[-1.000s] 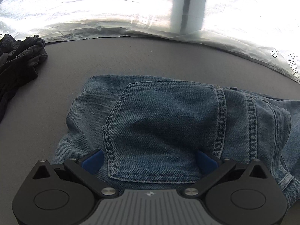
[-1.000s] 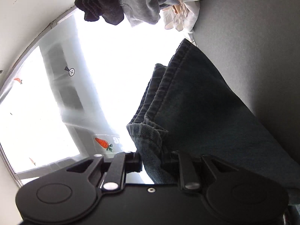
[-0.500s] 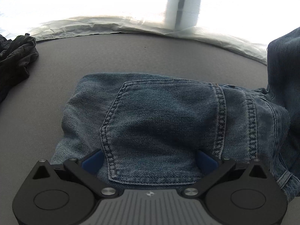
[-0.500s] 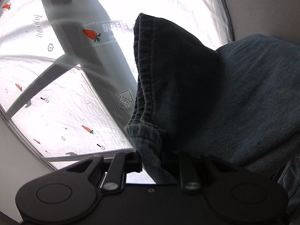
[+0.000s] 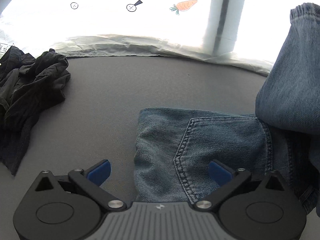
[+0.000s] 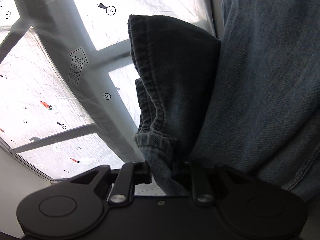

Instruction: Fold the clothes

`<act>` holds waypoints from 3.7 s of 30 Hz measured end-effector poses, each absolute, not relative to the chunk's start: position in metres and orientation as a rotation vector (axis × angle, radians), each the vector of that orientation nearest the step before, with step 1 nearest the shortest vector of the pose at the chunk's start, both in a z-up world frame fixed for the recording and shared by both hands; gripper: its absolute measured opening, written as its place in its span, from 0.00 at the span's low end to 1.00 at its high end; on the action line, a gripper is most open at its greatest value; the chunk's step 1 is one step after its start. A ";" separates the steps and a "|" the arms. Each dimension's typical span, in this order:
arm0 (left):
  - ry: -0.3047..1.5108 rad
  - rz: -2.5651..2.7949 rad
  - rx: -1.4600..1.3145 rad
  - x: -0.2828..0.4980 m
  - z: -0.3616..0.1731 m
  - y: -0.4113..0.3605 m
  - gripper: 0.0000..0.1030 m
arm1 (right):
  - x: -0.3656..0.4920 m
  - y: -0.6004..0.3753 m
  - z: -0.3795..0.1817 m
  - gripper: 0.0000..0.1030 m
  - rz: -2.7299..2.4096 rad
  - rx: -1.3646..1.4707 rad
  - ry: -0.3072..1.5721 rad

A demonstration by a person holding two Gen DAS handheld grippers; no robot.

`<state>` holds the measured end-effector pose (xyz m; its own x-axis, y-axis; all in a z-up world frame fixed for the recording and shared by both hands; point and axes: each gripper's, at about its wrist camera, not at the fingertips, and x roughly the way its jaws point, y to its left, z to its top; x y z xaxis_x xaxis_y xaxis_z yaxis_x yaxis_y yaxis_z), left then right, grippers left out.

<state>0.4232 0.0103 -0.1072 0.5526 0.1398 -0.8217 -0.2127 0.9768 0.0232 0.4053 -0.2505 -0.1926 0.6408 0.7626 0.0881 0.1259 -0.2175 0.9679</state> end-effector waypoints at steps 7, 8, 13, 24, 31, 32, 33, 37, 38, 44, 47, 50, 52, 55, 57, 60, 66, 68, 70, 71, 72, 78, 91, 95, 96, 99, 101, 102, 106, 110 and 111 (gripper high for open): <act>0.993 0.336 -0.198 0.399 -0.122 0.084 1.00 | 0.398 -0.209 -0.241 0.21 0.460 1.445 1.028; 0.999 0.345 -0.217 0.394 -0.126 0.090 1.00 | 0.394 -0.207 -0.246 0.21 0.438 1.440 1.043; 0.993 0.352 -0.260 0.379 -0.131 0.097 1.00 | 0.391 -0.204 -0.234 0.36 0.450 1.439 1.052; 0.862 0.266 -0.188 0.371 -0.095 0.056 1.00 | 0.364 -0.234 -0.163 0.80 0.557 1.189 0.857; 0.791 0.119 -0.073 0.368 -0.088 0.007 1.00 | 0.346 -0.262 -0.116 0.90 0.300 0.457 0.682; 0.787 0.098 -0.059 0.368 -0.088 0.000 1.00 | 0.341 -0.256 -0.115 0.92 0.247 0.334 0.660; 0.785 0.078 -0.049 0.368 -0.088 -0.007 1.00 | 0.334 -0.250 -0.116 0.95 0.193 0.213 0.637; 0.763 -0.018 -0.001 0.369 -0.085 -0.034 1.00 | 0.368 -0.313 -0.121 0.98 0.102 -0.051 0.659; 0.759 -0.040 0.025 0.369 -0.085 -0.041 1.00 | 0.371 -0.325 -0.131 0.98 0.105 -0.034 0.677; 0.759 -0.141 0.244 0.375 -0.101 -0.083 1.00 | 0.374 -0.326 -0.167 1.00 0.138 0.037 0.712; 0.774 -0.155 0.350 0.384 -0.115 -0.096 0.97 | 0.382 -0.326 -0.172 1.00 0.145 0.066 0.717; 0.800 -0.162 0.310 0.394 -0.124 -0.095 0.78 | 0.389 -0.329 -0.176 1.00 0.154 0.097 0.723; 0.809 -0.172 0.184 0.397 -0.121 -0.086 0.51 | 0.390 -0.334 -0.178 1.00 0.159 0.111 0.725; 0.811 -0.131 0.014 0.396 -0.116 -0.071 0.24 | 0.387 -0.335 -0.179 1.00 0.160 0.131 0.729; 0.809 -0.085 -0.189 0.394 -0.114 -0.047 0.16 | 0.385 -0.335 -0.180 1.00 0.159 0.139 0.731; 0.772 0.015 -0.586 0.383 -0.117 0.005 0.14 | 0.384 -0.336 -0.179 1.00 0.157 0.139 0.735; 0.795 0.255 -0.681 0.363 -0.134 0.059 0.00 | 0.378 -0.331 -0.178 1.00 0.148 0.145 0.745; 0.826 0.315 -0.750 0.353 -0.147 0.076 0.00 | 0.378 -0.331 -0.178 1.00 0.148 0.152 0.749; 0.830 0.305 -0.790 0.345 -0.150 0.087 0.07 | 0.379 -0.330 -0.178 1.00 0.146 0.149 0.750; 0.831 0.295 -0.806 0.342 -0.151 0.092 0.16 | 0.380 -0.330 -0.178 1.00 0.145 0.148 0.751; 0.832 0.285 -0.822 0.339 -0.151 0.097 0.42 | 0.381 -0.329 -0.178 1.00 0.144 0.144 0.753; 0.860 0.154 -0.593 0.357 -0.137 0.066 0.85 | 0.395 -0.329 -0.174 1.00 0.178 0.113 0.796; 1.029 0.014 -0.473 0.413 -0.185 0.046 1.00 | 0.470 -0.326 -0.180 1.00 0.434 0.139 0.909; 1.030 0.031 -0.346 0.412 -0.186 0.024 1.00 | 0.492 -0.335 -0.195 1.00 0.475 0.335 0.948; 1.022 0.030 -0.346 0.411 -0.186 0.022 0.99 | 0.495 -0.339 -0.198 1.00 0.474 0.398 0.949; 1.008 -0.051 -0.422 0.409 -0.186 0.021 0.90 | 0.495 -0.336 -0.199 0.89 0.451 0.545 0.962; 0.995 -0.101 -0.417 0.409 -0.182 0.010 0.70 | 0.489 -0.331 -0.199 0.79 0.447 0.616 0.958; 0.992 -0.103 -0.389 0.409 -0.180 0.003 0.63 | 0.487 -0.329 -0.198 0.71 0.445 0.652 0.955; 0.947 -0.072 -0.358 0.401 -0.166 -0.007 0.26 | 0.461 -0.328 -0.183 0.38 0.402 0.661 0.887; 0.868 -0.126 -0.351 0.383 -0.145 -0.017 0.24 | 0.426 -0.329 -0.153 0.30 0.382 0.704 0.785; 0.846 -0.144 -0.346 0.377 -0.136 -0.020 0.24 | 0.416 -0.330 -0.141 0.30 0.382 0.703 0.755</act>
<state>0.3772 -0.0205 -0.1364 0.6577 -0.2601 -0.7070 -0.0121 0.9347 -0.3551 0.4160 -0.3298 -0.1408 0.6769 0.5489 -0.4905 -0.0694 0.7109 0.6998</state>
